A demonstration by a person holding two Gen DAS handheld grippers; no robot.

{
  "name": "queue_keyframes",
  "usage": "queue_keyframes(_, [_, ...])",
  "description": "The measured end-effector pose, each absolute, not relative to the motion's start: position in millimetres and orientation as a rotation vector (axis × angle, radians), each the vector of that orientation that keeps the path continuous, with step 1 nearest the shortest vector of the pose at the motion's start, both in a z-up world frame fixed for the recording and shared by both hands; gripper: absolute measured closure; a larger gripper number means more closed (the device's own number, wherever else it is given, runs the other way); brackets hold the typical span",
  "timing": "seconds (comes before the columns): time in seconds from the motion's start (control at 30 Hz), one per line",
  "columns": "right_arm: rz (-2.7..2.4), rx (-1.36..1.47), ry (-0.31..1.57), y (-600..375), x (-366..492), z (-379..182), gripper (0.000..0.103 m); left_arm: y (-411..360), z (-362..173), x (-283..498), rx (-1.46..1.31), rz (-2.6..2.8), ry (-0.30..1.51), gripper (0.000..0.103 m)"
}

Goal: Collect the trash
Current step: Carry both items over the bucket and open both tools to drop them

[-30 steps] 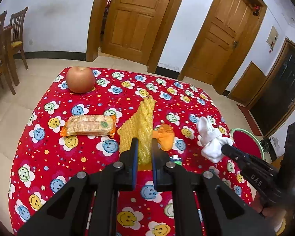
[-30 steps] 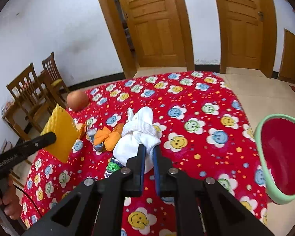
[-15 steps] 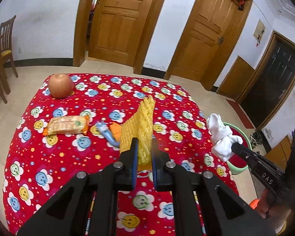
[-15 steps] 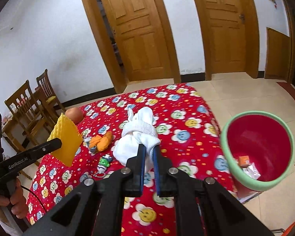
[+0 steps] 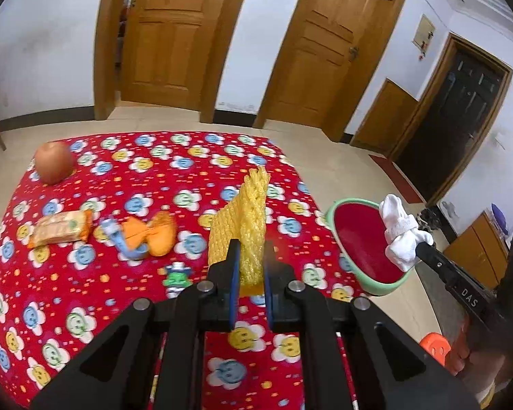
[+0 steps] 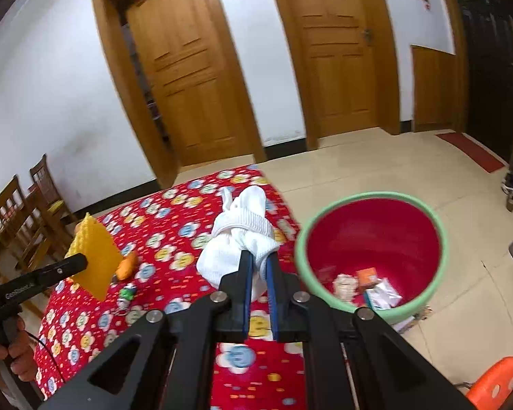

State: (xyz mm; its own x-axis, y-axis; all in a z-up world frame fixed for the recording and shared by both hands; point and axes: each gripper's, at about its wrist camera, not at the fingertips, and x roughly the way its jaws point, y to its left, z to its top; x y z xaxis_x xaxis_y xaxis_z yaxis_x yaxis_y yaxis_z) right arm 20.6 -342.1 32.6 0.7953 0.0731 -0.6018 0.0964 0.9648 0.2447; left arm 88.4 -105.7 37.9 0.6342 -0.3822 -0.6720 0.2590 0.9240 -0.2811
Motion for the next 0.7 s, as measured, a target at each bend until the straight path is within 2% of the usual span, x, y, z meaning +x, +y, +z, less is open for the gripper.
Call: queue_keyframes(0.7, [-0.218,0.355,0.716,-443,16,-12,0.091,-233,29,107,-0.011,-0.553,0.847,0.092])
